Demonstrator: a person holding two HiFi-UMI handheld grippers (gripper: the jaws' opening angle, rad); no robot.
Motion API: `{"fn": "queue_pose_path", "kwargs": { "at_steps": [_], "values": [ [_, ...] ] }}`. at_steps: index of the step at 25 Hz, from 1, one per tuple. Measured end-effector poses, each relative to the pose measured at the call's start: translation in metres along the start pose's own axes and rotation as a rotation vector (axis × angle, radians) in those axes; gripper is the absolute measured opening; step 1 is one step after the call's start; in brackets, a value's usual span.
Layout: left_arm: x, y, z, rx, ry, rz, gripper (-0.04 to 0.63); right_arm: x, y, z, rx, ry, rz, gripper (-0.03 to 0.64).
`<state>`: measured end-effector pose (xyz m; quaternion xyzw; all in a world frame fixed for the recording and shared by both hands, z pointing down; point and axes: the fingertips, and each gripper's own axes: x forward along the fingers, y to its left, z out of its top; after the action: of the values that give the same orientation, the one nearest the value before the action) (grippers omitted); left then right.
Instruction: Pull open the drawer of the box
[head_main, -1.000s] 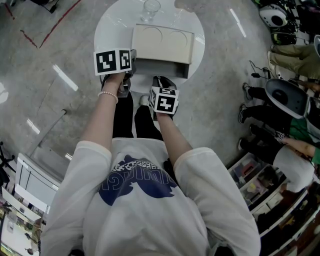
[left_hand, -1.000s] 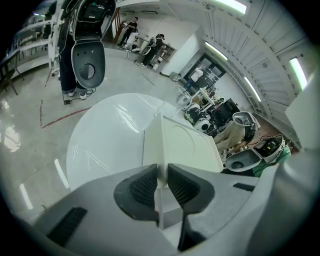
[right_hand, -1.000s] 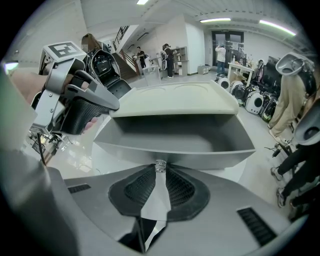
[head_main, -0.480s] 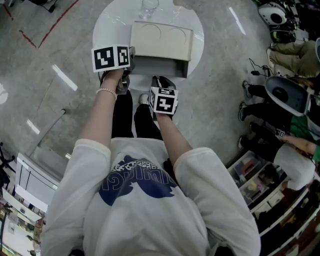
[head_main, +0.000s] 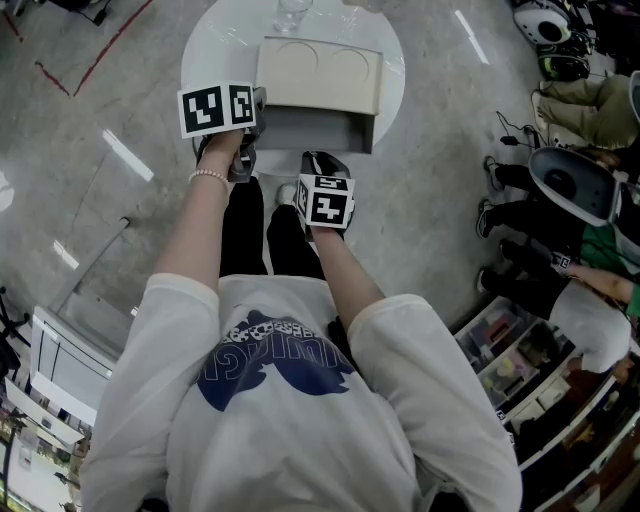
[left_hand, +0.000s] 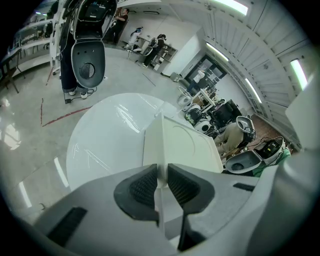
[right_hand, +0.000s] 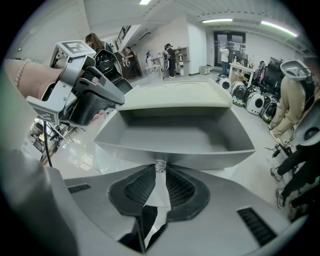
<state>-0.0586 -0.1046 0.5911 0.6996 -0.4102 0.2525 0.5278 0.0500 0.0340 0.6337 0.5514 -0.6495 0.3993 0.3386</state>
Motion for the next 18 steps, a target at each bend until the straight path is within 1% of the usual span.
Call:
{"fn": "queue_pose_path", "kwargs": {
  "at_steps": [18],
  "values": [
    [-0.002,-0.001,0.000,-0.006,-0.016,-0.003,0.072,-0.006,0.003,-0.017,-0.008,0.011,0.011,0.060]
  ]
}}
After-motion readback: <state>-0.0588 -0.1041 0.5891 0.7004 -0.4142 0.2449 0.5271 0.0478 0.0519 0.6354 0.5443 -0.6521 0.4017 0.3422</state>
